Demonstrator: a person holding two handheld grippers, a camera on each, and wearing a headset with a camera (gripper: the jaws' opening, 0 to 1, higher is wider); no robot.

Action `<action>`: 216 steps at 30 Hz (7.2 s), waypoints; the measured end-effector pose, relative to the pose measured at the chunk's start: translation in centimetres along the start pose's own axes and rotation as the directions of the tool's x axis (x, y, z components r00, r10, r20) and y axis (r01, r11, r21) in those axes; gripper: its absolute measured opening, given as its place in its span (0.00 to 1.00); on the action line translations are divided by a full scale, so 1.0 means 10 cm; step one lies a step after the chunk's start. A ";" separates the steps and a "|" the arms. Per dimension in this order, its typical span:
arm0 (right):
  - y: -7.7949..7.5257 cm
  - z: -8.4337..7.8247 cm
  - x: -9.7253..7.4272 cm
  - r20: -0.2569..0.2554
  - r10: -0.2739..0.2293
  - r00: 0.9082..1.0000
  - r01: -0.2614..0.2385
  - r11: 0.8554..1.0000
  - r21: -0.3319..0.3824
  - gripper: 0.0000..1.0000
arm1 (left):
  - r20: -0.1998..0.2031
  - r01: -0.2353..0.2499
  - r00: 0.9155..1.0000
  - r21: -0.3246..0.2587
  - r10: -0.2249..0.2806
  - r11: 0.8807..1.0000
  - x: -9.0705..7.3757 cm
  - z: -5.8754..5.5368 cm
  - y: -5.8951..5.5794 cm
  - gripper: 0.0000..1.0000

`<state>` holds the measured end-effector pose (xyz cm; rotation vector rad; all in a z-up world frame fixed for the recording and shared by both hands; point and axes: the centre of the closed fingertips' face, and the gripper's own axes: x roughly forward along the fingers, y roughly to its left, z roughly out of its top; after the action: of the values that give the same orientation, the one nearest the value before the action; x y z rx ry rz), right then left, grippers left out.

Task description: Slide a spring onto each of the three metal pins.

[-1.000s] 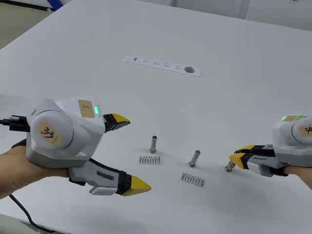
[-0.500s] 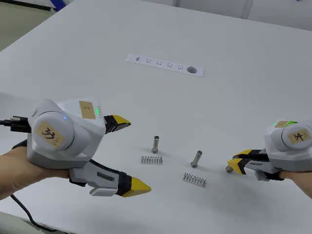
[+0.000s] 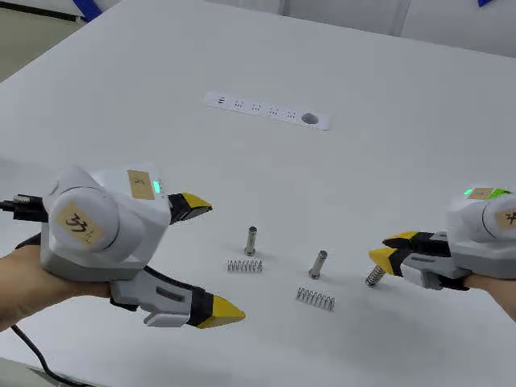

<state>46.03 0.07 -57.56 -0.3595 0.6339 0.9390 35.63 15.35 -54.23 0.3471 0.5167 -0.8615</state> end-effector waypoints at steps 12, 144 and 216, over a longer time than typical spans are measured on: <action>0.63 -0.16 0.25 -0.102 0.172 0.980 -0.190 0.962 -0.197 0.19 | 0.004 0.000 1.000 -0.014 0.000 1.000 0.00 -0.01 -0.02 0.83; 1.63 0.39 -0.39 -0.119 0.433 0.893 -0.435 0.768 -0.469 0.11 | 0.073 0.193 0.975 0.199 -0.211 0.961 0.26 0.30 -0.64 0.10; 0.91 0.94 -0.32 0.158 0.254 0.954 -0.200 0.934 -0.298 0.10 | 0.152 0.051 0.987 0.017 -0.053 0.999 0.18 0.24 -0.13 0.47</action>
<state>40.35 8.21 -48.48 -0.4444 0.3671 1.2766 36.22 12.24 -53.32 0.2780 0.3796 -0.9345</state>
